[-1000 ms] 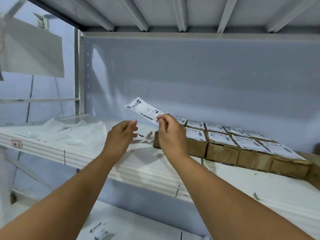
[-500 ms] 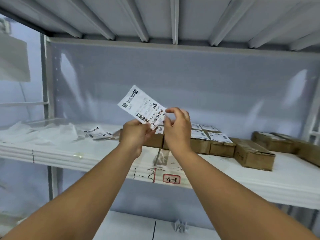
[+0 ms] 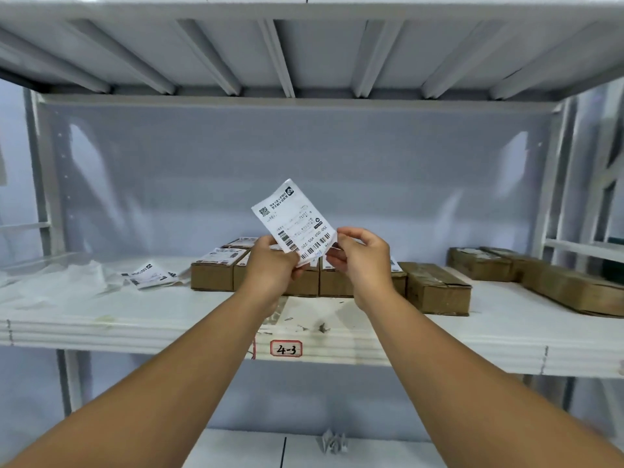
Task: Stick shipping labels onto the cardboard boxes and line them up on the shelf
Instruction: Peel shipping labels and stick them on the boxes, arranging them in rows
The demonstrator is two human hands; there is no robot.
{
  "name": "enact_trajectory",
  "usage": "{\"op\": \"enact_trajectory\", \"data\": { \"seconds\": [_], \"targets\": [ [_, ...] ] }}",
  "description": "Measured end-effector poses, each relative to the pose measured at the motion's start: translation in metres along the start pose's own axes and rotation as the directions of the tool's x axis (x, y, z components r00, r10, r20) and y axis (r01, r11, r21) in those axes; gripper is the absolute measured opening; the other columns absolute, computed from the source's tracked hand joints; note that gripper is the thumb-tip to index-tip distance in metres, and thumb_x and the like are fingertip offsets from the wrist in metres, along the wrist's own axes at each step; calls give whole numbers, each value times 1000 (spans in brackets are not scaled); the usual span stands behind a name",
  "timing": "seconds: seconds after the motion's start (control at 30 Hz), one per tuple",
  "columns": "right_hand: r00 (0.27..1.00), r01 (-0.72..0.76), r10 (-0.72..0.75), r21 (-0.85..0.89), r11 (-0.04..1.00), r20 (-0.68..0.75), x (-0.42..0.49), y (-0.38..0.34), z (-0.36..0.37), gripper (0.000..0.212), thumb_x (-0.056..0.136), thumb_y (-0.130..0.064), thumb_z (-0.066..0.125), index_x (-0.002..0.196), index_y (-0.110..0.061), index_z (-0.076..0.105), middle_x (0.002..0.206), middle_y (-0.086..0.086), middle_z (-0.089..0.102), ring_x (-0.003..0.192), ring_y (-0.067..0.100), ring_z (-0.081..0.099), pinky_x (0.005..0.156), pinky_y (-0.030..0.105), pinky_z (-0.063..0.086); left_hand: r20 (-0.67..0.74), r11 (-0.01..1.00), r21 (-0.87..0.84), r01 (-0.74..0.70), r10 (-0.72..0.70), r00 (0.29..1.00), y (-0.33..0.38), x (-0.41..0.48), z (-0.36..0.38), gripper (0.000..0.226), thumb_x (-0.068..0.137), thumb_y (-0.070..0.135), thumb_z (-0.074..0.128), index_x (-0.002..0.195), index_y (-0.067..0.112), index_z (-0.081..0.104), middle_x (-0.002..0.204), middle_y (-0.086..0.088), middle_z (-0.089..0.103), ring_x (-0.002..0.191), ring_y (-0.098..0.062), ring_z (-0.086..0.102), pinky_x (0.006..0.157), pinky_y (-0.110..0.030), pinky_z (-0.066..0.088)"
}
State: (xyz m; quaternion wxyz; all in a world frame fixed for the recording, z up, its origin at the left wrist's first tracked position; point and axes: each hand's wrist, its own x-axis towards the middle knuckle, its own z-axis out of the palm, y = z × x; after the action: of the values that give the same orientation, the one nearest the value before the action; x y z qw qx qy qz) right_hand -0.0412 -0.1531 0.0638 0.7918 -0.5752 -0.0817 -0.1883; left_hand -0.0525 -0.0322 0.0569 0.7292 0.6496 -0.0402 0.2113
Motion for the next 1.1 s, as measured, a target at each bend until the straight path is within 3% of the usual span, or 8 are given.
{"op": "enact_trajectory", "data": {
  "seconds": [0.07, 0.23, 0.37, 0.47, 0.57, 0.7, 0.9, 1.1],
  "targets": [
    [1000, -13, 12, 61, 998, 13, -2, -1, -4, 10, 92, -5, 52, 90, -9, 61, 80, 9, 71, 63, 15, 68, 57, 23, 53, -29, 999, 30, -16, 17, 999, -1, -2, 5, 31, 88, -4, 53, 106, 17, 43, 97, -4, 65, 78, -18, 66, 76, -35, 57],
    [1000, -9, 9, -6, 1000, 27, -3, 1, -13, 14, 86, 1, 56, 87, -12, 61, 83, 9, 73, 68, 17, 69, 61, 23, 55, -37, 993, 107, -52, 57, 998, -4, -4, 13, 38, 88, -1, 55, 112, 20, 35, 87, 5, 64, 60, -5, 61, 52, -17, 48],
    [999, -43, 42, 65, 997, 27, -3, 4, -19, 13, 94, -2, 52, 96, -10, 61, 83, 8, 71, 67, 15, 68, 62, 21, 57, -53, 993, 112, -49, 55, 997, -4, -5, 17, 44, 88, -2, 54, 111, 23, 27, 90, 0, 66, 63, -11, 64, 61, -25, 53],
    [997, -77, 74, 140, 987, 30, -3, 7, -20, 14, 94, -2, 53, 102, -10, 60, 84, 8, 69, 68, 15, 67, 61, 21, 56, -118, 974, 188, -126, 149, 982, -5, -7, 18, 39, 86, -2, 56, 105, 21, 30, 99, -2, 59, 70, -19, 64, 58, -19, 49],
    [995, -103, 103, 165, 981, 8, -6, 8, -19, 14, 92, 2, 55, 95, -11, 60, 85, 10, 70, 70, 16, 68, 61, 21, 56, -86, 755, 595, -274, 399, 913, -9, -10, 18, 24, 86, 9, 62, 106, 21, 54, 110, 2, 33, 89, -19, 55, 57, -7, 38],
    [996, -63, 58, 66, 996, 71, -12, 10, -16, 11, 87, 2, 61, 88, -9, 62, 81, 9, 69, 67, 15, 66, 59, 19, 53, 68, 634, 645, -427, 509, 858, -11, -9, 24, 16, 87, 30, 63, 97, 22, 73, 97, 4, 49, 100, -18, 53, 84, -31, 41],
    [988, -59, 49, 66, 996, 147, -20, 13, -9, 10, 86, -1, 64, 87, -10, 63, 76, 5, 68, 65, 10, 65, 65, 19, 53, -39, 833, 487, -262, 321, 946, -4, -11, 26, 3, 85, 16, 61, 86, 15, 64, 80, 7, 60, 78, -13, 56, 58, -17, 34],
    [992, -76, 63, -122, 990, -111, -11, 27, -7, 27, 81, 5, 45, 74, -20, 54, 67, 3, 55, 61, 22, 47, 63, 34, 41, -191, 932, 348, -106, 181, 965, -5, -3, 6, 26, 87, 12, 60, 68, 21, 45, 71, 3, 54, 63, -17, 48, 57, -26, 36]
  ]
}}
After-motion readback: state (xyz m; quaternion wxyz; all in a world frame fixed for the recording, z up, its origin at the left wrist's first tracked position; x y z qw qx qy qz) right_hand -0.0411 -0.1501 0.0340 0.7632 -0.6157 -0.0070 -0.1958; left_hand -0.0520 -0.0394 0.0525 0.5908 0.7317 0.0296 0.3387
